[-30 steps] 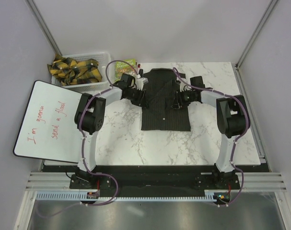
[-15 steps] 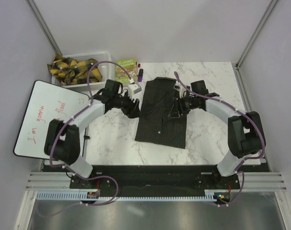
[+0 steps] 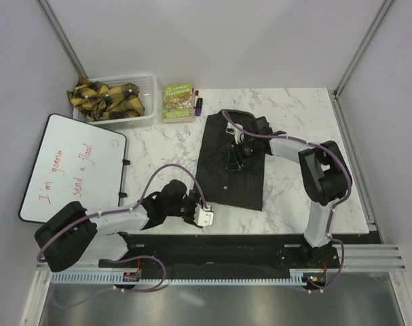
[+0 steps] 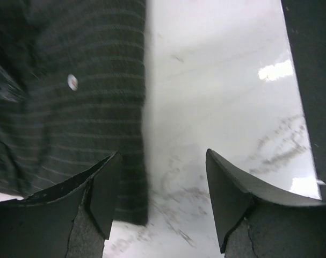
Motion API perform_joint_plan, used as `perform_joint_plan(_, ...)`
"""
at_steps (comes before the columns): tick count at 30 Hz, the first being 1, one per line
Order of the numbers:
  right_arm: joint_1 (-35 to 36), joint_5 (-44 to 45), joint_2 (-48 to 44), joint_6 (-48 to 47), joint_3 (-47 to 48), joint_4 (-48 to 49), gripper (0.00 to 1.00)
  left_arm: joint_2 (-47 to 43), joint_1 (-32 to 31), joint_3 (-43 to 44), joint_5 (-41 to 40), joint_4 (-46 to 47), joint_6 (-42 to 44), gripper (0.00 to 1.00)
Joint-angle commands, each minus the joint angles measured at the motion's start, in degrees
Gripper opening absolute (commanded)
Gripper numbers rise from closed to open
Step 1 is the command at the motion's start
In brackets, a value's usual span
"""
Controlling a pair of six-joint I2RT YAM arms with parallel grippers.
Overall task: Fold and stack the long sleeve shirts
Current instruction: Fold the shirt
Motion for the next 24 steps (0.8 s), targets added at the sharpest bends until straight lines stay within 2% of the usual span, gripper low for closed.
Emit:
perform_joint_plan(1,0.32,1.19,3.55,-4.25,2.14,0.82,0.45,3.90,-4.17,-1.17,-5.90,17.24,8.10,0.71)
perform_joint_plan(6,0.32,1.72,6.37,-4.34,2.57,-0.14,0.42,8.39,-8.13,-3.64,-6.44,25.76,11.71,0.71)
perform_joint_plan(8,0.32,1.72,7.07,-4.08,3.10,-0.41,0.42,12.87,-8.92,-2.68,-8.45,27.71,12.76,0.70)
perform_joint_plan(14,0.32,0.75,9.36,-4.52,4.95,-4.10,0.41,23.76,-9.01,0.93,-14.17,34.74,15.83,0.60)
perform_joint_plan(17,0.32,0.40,9.88,-4.08,4.68,-4.37,0.41,26.76,-9.01,2.07,-15.84,37.02,17.16,0.52)
perform_joint_plan(20,0.41,0.22,10.15,-3.99,4.51,-4.63,0.40,28.35,-9.19,2.51,-16.89,37.03,18.04,0.35)
perform_joint_plan(21,0.41,0.14,9.98,-3.99,4.33,-4.46,0.40,27.05,-10.06,2.43,-17.42,36.34,18.04,0.23)
perform_joint_plan(22,0.58,-0.04,9.80,-3.90,3.55,-4.54,0.40,25.73,-10.59,2.34,-17.77,35.02,18.04,0.18)
perform_joint_plan(23,1.02,-0.21,9.19,-3.64,2.93,-4.37,0.40,23.98,-11.21,2.34,-17.78,32.40,17.35,0.13)
perform_joint_plan(24,1.37,-0.56,8.66,-3.46,2.32,-4.11,0.40,21.26,-12.60,2.95,-17.60,25.33,16.38,0.08)
